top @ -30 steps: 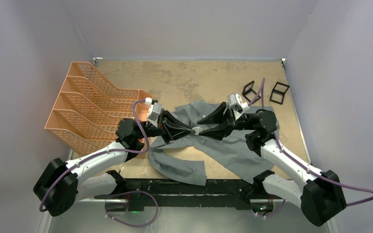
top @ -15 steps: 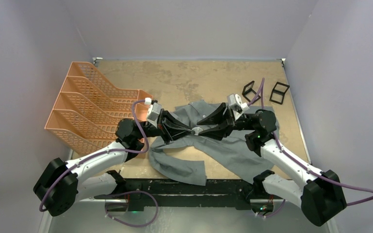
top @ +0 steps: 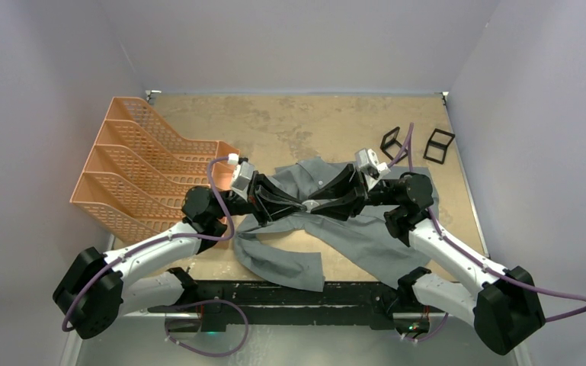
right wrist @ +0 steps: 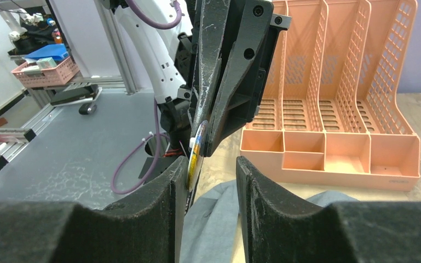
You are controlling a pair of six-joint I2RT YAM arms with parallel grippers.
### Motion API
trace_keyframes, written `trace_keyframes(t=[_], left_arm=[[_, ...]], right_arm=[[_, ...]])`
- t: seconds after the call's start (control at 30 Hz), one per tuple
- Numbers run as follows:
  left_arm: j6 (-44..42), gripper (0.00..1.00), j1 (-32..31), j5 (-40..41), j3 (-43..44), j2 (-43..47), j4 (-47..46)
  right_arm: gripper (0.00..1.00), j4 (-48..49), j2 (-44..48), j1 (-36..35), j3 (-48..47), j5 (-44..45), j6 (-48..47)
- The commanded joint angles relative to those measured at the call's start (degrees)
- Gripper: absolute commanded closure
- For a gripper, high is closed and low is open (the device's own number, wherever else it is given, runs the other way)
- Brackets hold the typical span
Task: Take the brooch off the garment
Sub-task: Close the brooch.
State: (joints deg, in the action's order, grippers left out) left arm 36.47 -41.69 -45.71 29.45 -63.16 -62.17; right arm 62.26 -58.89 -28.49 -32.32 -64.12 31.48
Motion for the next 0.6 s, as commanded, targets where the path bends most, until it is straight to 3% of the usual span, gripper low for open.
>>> trace_keyframes(t=[0.0, 0.57], left_arm=[[0.6, 1.0, -0.5, -1.3, 1.9, 0.1, -2.9], [-3.3, 1.0, -1.2, -1.2, 1.1, 3.0, -0.7]], right_arm=[[0.61, 1.6, -0.3, -0.2, -1.3, 1.5, -0.4], [0.76, 1.9, -0.8, -0.2, -0.8, 6.7, 1.8]])
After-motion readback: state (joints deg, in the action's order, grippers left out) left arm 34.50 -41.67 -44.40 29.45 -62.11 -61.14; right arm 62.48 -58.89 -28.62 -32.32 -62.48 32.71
